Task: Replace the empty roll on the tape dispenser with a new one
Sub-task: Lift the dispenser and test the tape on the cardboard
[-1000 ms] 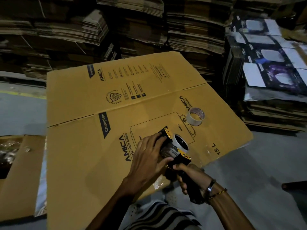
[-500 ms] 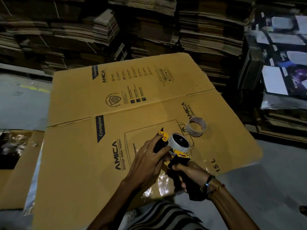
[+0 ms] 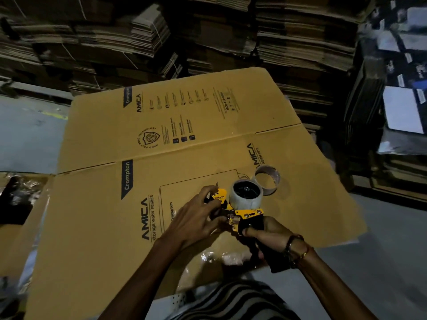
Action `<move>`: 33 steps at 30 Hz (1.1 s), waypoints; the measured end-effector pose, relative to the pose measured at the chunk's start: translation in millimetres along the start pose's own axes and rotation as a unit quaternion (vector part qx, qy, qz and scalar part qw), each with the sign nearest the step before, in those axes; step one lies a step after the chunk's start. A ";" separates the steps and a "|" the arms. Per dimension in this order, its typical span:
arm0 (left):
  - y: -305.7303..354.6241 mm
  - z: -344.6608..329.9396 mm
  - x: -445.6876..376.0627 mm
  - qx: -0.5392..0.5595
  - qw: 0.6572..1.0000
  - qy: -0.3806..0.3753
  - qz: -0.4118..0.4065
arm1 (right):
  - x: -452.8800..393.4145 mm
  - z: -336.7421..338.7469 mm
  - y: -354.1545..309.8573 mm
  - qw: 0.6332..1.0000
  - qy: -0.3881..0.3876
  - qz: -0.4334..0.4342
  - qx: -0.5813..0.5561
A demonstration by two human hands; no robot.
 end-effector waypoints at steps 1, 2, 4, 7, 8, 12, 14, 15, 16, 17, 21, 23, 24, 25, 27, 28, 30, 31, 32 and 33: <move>-1.0 -1.8 -1.1 0.008 1.000 0.003 0.011 | -0.7 4.2 -0.4 1.000 0.004 0.006 0.019; -1.4 -3.5 -1.4 0.024 0.999 0.013 0.024 | -1.6 8.3 -0.6 0.999 0.006 0.010 0.031; -0.2 -5.7 0.6 0.087 0.993 0.054 0.057 | -3.2 15.2 -1.0 0.999 0.006 0.019 0.045; -2.6 -11.5 8.9 0.170 0.971 0.105 0.131 | -8.0 22.3 1.7 0.997 -0.004 0.029 0.065; -4.8 -14.4 12.1 0.178 0.966 0.112 0.152 | -8.4 23.3 2.1 0.997 -0.011 0.031 0.065; -17.0 -19.7 20.6 0.217 0.950 0.106 0.198 | -9.9 26.6 -0.5 0.996 -0.031 0.049 0.066; -23.0 -19.4 22.2 0.206 0.955 0.084 0.198 | -9.1 27.9 -2.8 0.995 -0.045 0.053 0.068; -25.3 -19.1 22.6 0.206 0.956 0.071 0.197 | -9.7 28.6 -2.8 0.994 -0.053 0.055 0.073; -26.9 -18.7 22.7 0.213 0.956 0.058 0.196 | -8.8 29.2 -3.5 0.994 -0.058 0.054 0.078; -28.4 -18.3 22.3 0.225 0.954 0.046 0.195 | -8.5 30.2 -3.1 0.994 -0.063 0.051 0.080; -32.8 -13.3 20.5 0.275 0.945 0.003 0.176 | -4.0 34.3 -4.6 0.993 -0.089 0.035 0.072; -35.2 -9.3 19.1 0.275 0.949 -0.023 0.155 | -1.4 36.0 -5.1 0.991 -0.103 0.032 0.076; -36.1 -7.5 18.1 0.268 0.952 -0.038 0.144 | 0.4 36.4 -6.4 0.990 -0.108 0.035 0.079; -37.4 -5.8 16.8 0.259 0.955 -0.053 0.133 | 0.9 36.4 -7.6 0.990 -0.109 0.041 0.085; -41.1 -2.1 12.4 0.235 0.962 -0.079 0.111 | 2.1 35.6 -11.7 0.988 -0.103 0.056 0.103; -43.6 0.0 9.3 0.221 0.966 -0.090 0.101 | 2.7 34.7 -15.2 0.987 -0.097 0.060 0.111; -50.0 5.7 1.7 0.188 0.973 -0.102 0.084 | -1.2 32.2 -21.6 0.986 -0.089 0.063 0.122; -55.2 9.4 -2.7 0.173 0.977 -0.100 0.080 | -4.6 31.1 -26.3 0.987 -0.083 0.065 0.124; -61.5 13.6 -7.2 0.163 0.979 -0.094 0.080 | -8.9 30.6 -31.9 0.987 -0.072 0.068 0.128; -68.7 18.4 -11.7 0.156 0.981 -0.084 0.084 | -14.2 29.8 -38.1 0.987 -0.060 0.074 0.133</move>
Point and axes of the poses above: each hand's wrist, its own x-axis away from the middle knuckle, its own z-axis out of the back of the hand, y = z × x, the point moved 5 cm from there along -x, towards the middle knuckle
